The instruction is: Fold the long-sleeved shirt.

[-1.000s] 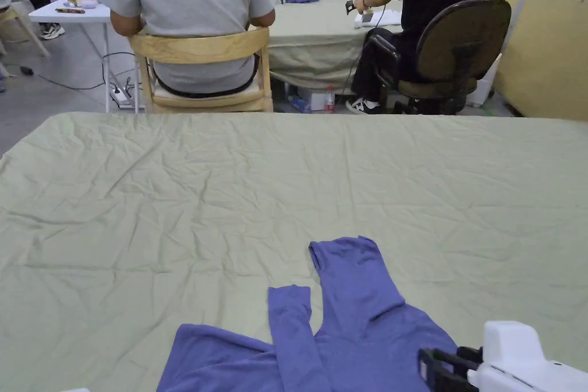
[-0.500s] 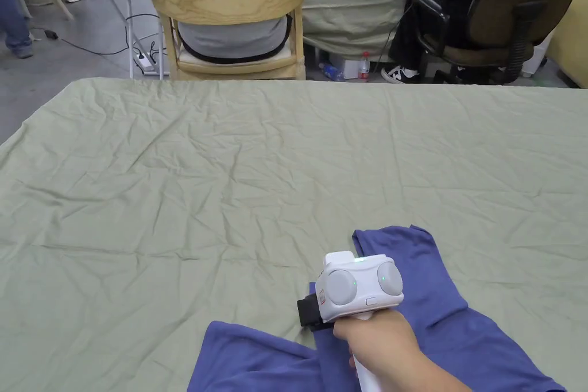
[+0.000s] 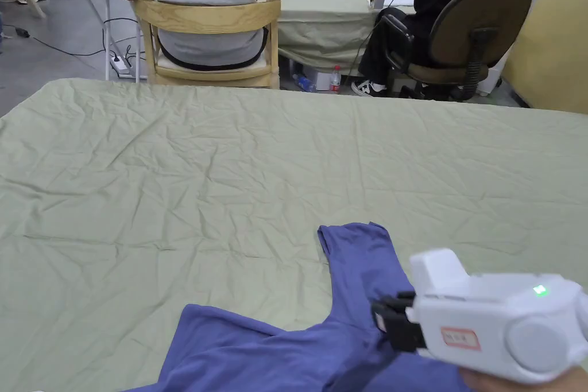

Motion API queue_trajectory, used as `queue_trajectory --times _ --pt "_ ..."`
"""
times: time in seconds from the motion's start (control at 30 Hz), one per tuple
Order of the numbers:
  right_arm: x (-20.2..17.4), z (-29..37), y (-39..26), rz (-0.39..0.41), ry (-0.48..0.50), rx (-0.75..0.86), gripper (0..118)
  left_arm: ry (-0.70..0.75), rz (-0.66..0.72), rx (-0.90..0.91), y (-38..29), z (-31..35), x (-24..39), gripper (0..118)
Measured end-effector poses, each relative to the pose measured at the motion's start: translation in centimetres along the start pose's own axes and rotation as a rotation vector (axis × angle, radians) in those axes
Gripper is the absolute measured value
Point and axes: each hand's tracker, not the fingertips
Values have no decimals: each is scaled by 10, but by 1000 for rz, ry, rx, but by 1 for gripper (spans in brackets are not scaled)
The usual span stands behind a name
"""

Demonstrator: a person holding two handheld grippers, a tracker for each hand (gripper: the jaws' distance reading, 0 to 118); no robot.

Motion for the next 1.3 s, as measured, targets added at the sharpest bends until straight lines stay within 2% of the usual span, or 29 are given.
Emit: queue_trajectory --times 0.1,0.2,0.23,0.27,0.3,0.33,0.4,0.47,0.5,0.57,0.6,0.63,0.67,0.7,0.77,0.8,0.83,0.87,0.9,0.93,0.97,1.0,1.07,1.13,1.17,1.2,1.23,1.3 --pt "7 7 -64 87 -159 -130 11 6 4 -3 -2 -5 5 0" --pt "19 -6 -114 28 -178 -255 11 3 24 -30 -14 -8 8 0" --pt "24 -11 -130 -6 -181 -285 15 4 28 -36 -15 -9 7 0" --pt "27 -16 -140 -51 -202 -317 24 3 29 -43 -15 -10 7 0" --pt "27 -17 -147 -86 -232 -347 53 3 29 -49 -15 -10 7 0" --pt "27 -15 -150 -90 -258 -345 101 5 30 -54 -15 -9 8 0" --pt "25 2 -149 -77 -317 -199 118 9 36 -59 -18 -6 9 0" --pt "23 27 -138 -148 -349 -35 118 8 39 -55 -17 -7 10 0" --pt "28 36 -135 -226 -331 -14 115 10 40 -53 -17 -6 9 0" --pt "28 50 -127 -332 -286 8 112 12 38 -50 -17 -5 7 0" --pt "27 56 -127 -364 -265 58 94 15 39 -53 -19 -3 3 0" --pt "26 63 -120 -374 -245 112 63 20 39 -57 -23 1 0 0" --pt "23 63 -117 -368 -252 115 16 24 38 -61 -27 4 -3 0" --pt "17 64 -117 -355 -282 110 4 26 35 -65 -30 6 -6 0" --pt "12 66 -112 -365 -271 116 4 28 35 -67 -42 10 -9 0" --pt "11 66 -112 -370 -235 130 4 20 39 -65 -52 6 -8 0" --pt "9 65 -111 -382 -197 136 4 2 54 -60 -71 -2 -4 9" --pt "8 64 -111 -395 -171 133 4 -20 89 -74 -108 -7 0 32" --pt "8 58 -110 -402 -158 129 4 -24 105 -108 -141 1 -2 81" --pt "8 56 -109 -401 -160 126 4 -7 108 -147 -167 21 -11 114" --pt "8 53 -108 -400 -157 119 4 72 99 -165 -186 69 -37 118" --pt "8 51 -107 -396 -155 112 4 123 77 -123 -180 90 -56 105" --pt "12 43 -103 -387 -162 96 4 214 65 -172 -211 149 -86 82" --pt "15 39 -100 -383 -168 83 4 224 56 -236 -235 162 -93 40" --pt "24 30 -106 -385 -175 75 4 204 67 -223 -245 146 -91 32" --pt "27 27 -105 -381 -184 63 4 204 70 -185 -239 138 -91 8" --pt "29 24 -103 -374 -192 51 4 190 54 -158 -221 124 -94 4" --pt "30 16 -92 -359 -203 35 4 154 2 -140 -180 96 -93 4"
